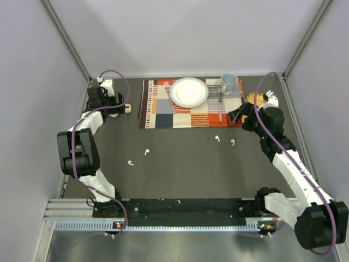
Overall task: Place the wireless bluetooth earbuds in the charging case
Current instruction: Pick up the charging case from the corner of the board.
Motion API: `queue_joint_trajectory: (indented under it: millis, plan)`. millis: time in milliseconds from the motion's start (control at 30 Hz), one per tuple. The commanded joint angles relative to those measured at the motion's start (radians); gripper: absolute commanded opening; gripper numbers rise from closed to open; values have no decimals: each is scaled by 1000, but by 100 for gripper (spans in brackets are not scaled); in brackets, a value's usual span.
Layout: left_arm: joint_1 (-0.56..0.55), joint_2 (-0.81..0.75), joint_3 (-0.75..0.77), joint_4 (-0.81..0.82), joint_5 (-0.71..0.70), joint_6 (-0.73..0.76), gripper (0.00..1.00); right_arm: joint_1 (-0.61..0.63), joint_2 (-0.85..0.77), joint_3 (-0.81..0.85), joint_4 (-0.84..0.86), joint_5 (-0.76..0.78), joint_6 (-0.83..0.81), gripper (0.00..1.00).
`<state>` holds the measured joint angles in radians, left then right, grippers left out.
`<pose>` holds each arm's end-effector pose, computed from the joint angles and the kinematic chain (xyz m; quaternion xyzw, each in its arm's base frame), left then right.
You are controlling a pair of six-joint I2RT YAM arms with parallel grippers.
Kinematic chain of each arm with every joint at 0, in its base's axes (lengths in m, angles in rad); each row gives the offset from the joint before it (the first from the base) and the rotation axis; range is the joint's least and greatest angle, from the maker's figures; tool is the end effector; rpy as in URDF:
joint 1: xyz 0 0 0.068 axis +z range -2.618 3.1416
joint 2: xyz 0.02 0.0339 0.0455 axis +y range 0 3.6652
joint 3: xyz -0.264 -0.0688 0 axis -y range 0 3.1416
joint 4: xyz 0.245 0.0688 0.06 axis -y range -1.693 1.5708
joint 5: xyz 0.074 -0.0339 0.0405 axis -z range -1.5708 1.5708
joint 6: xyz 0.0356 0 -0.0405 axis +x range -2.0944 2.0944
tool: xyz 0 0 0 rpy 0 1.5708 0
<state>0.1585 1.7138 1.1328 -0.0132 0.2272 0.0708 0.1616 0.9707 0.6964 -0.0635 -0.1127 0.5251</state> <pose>0.3818 0.0529 0.2296 0.0147 0.8789 -0.0461 0.4745 0.2226 0.0403 0.2865 0.1152 0.8071 0.2376 0.5281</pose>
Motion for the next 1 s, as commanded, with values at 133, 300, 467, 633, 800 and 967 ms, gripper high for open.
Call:
queue_joint_trajectory:
  millis: [133,300,467,633,800,967]
  plan:
    - [13,141,191,-52,-28,112,88,10,29,68,16,-15,-5,99]
    - [13,190,266,-126,-40,145,85,10,60,78,11,10,-10,99]
    - [16,233,327,-240,-80,228,86,10,89,87,16,2,-10,99]
    - [16,218,268,-234,-77,296,84,10,97,81,22,7,6,99]
    - [16,230,259,-252,-114,317,83,10,99,80,25,-5,12,99]
    - [16,244,236,-215,-154,316,83,10,105,77,30,-4,19,99]
